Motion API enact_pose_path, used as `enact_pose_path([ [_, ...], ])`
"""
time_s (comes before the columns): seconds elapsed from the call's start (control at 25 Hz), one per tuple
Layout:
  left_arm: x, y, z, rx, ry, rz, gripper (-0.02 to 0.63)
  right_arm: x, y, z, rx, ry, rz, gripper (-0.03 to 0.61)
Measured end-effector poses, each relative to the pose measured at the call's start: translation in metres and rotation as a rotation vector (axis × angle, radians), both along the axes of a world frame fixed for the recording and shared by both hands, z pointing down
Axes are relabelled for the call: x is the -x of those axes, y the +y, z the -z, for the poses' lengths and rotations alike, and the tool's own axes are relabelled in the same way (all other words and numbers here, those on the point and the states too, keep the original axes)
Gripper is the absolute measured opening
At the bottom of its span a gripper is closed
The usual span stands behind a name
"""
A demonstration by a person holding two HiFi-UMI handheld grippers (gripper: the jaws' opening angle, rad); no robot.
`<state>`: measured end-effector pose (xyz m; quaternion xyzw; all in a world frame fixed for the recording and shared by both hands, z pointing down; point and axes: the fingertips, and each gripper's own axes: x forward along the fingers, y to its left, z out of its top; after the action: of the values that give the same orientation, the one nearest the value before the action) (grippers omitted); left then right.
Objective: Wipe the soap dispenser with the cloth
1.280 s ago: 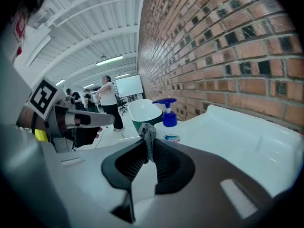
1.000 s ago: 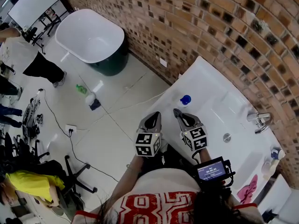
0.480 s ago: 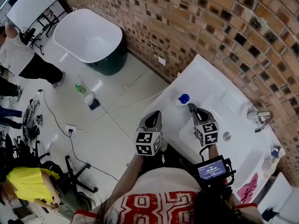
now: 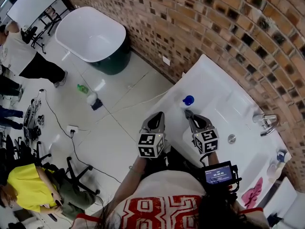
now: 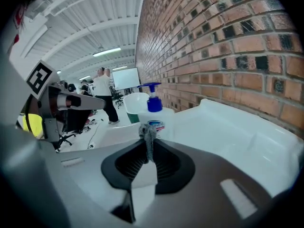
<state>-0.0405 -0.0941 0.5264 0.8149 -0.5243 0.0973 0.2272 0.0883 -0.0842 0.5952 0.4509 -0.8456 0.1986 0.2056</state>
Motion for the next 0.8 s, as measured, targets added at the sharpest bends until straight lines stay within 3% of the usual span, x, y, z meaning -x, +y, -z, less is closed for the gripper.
enact_pose_path([
  [0.16, -0.011, 0.003, 0.001, -0.001, -0.004, -0.036, 0.003, 0.029, 0.006, -0.011, 0.021, 0.018, 0.084, 0.048],
  [0.32, -0.019, 0.008, 0.003, -0.005, -0.012, -0.068, 0.003, 0.033, 0.002, -0.017, 0.026, 0.030, 0.097, 0.048],
  [0.8, -0.022, 0.009, 0.002, -0.003, -0.013, -0.083, 0.003, -0.018, -0.015, -0.014, 0.025, 0.038, -0.038, 0.048],
])
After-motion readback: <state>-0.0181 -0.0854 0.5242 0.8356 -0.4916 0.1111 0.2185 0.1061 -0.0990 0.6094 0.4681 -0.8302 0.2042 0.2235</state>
